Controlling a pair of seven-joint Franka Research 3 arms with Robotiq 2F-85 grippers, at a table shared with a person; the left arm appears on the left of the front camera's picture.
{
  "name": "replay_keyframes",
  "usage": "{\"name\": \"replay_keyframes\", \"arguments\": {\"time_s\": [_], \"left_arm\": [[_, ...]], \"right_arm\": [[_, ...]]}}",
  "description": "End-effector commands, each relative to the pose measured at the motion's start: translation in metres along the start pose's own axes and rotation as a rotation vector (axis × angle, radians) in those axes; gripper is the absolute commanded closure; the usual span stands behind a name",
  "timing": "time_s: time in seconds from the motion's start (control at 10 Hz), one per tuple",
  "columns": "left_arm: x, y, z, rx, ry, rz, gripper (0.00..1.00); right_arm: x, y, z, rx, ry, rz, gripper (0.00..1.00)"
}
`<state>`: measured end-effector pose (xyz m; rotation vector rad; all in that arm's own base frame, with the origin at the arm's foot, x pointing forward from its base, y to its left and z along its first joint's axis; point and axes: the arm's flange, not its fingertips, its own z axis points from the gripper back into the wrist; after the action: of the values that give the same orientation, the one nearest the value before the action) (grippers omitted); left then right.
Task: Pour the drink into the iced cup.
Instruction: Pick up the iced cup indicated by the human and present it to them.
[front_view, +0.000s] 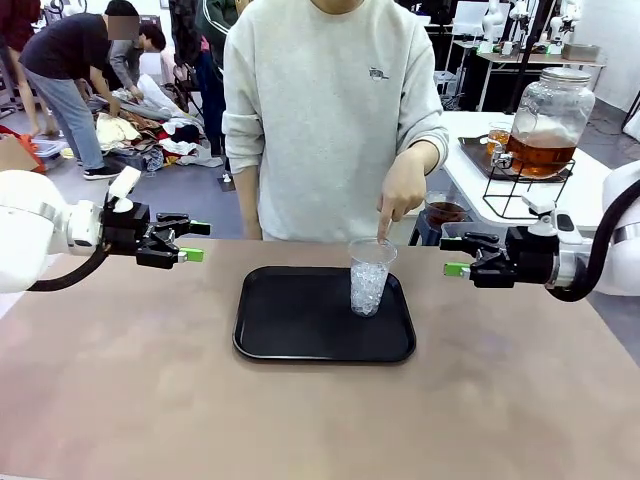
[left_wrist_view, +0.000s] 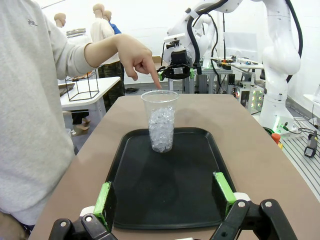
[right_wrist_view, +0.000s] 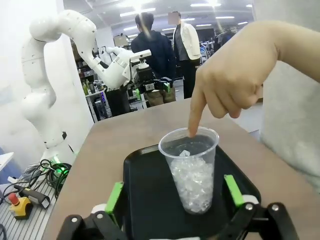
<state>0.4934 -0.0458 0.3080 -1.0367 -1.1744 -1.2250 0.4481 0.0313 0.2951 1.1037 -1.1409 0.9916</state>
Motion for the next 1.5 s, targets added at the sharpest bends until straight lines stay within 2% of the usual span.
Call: {"name": "replay_keyframes", "arguments": {"time_s": [0.0, 0.5, 0.6, 0.9, 1.0, 1.4], "left_arm": [[0.002, 0.000, 0.000, 0.008, -0.008, 0.003, 0.00], [0.002, 0.000, 0.000, 0.008, -0.008, 0.003, 0.00], [0.002, 0.000, 0.000, 0.008, -0.008, 0.003, 0.00], [0.002, 0.000, 0.000, 0.008, -0.008, 0.003, 0.00], [0.002, 0.000, 0.000, 0.008, -0.008, 0.003, 0.00], [0.002, 0.000, 0.000, 0.008, -0.008, 0.003, 0.00]], "right_arm": [[0.002, 0.000, 0.002, -0.001, 0.001, 0.005, 0.00], [-0.001, 0.000, 0.001, -0.002, 0.000, -0.002, 0.00], [-0.008, -0.010, -0.006, 0.005, 0.001, 0.062, 0.00], [-0.026, -0.030, -0.023, 0.103, -0.009, 0.142, 0.00], [-0.031, -0.034, -0.028, 0.113, 0.028, 0.181, 0.00], [-0.045, -0.054, -0.045, 0.143, 0.012, 0.173, 0.00]]}}
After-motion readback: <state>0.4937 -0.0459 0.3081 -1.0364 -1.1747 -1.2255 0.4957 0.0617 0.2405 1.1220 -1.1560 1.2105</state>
